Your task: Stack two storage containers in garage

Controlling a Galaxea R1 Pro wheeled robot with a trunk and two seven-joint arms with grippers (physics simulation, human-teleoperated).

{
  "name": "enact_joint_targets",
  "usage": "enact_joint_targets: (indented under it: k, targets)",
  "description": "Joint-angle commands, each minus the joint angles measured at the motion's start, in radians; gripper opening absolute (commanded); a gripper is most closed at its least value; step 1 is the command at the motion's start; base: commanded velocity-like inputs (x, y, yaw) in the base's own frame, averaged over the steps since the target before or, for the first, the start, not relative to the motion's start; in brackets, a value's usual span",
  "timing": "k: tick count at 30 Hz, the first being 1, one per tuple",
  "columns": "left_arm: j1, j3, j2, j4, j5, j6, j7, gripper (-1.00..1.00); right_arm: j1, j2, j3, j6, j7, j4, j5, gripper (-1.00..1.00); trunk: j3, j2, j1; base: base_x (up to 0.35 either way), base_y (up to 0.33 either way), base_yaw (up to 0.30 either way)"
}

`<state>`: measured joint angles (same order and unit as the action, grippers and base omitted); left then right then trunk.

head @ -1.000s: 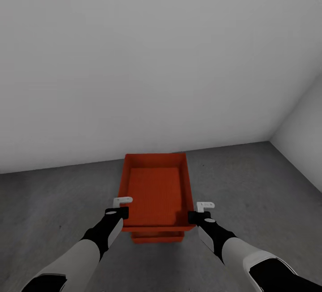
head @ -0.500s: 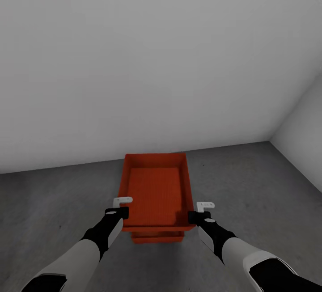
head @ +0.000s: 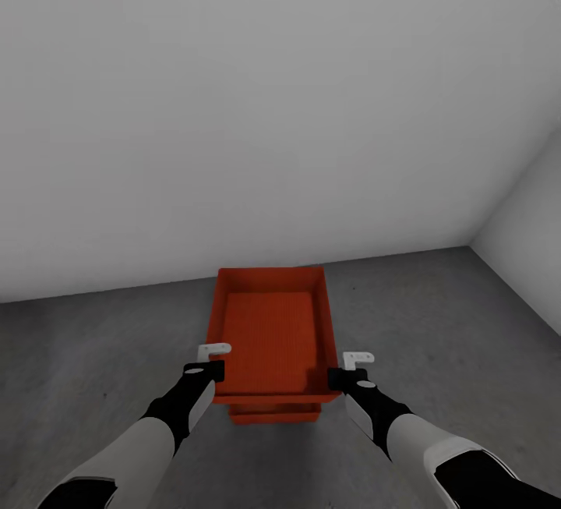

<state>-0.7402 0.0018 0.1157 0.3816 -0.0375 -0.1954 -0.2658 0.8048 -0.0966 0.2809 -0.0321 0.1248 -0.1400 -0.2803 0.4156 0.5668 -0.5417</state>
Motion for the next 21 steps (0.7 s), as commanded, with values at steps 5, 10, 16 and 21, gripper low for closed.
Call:
enact_joint_targets:
  k: [5, 10, 16, 21]
  targets:
    - [-0.001, 0.020, 0.001, 0.003, 0.014, -0.009, -0.047, -1.00, 0.001, 0.018, -0.026, -0.005, 0.032, 0.000, -0.003, -1.00, 0.001, 0.001, 0.000, 0.000, 0.000, 0.000]
    - [-0.001, 0.020, 0.001, 0.002, 0.013, -0.009, -0.047, -1.00, 0.001, 0.018, -0.026, -0.005, 0.032, 0.000, -0.004, -1.00, 0.001, 0.001, 0.000, 0.000, 0.000, 0.000]
    - [-0.001, 0.020, 0.001, 0.003, 0.013, -0.011, -0.046, -1.00, 0.001, 0.018, -0.026, -0.005, 0.032, 0.000, -0.005, -1.00, 0.001, 0.001, 0.000, 0.000, 0.000, 0.000]
    - [-0.001, 0.020, 0.002, 0.003, 0.013, -0.012, -0.046, -1.00, 0.001, 0.018, -0.026, -0.005, 0.032, 0.000, -0.005, -1.00, 0.001, 0.001, 0.000, 0.000, 0.000, 0.000]
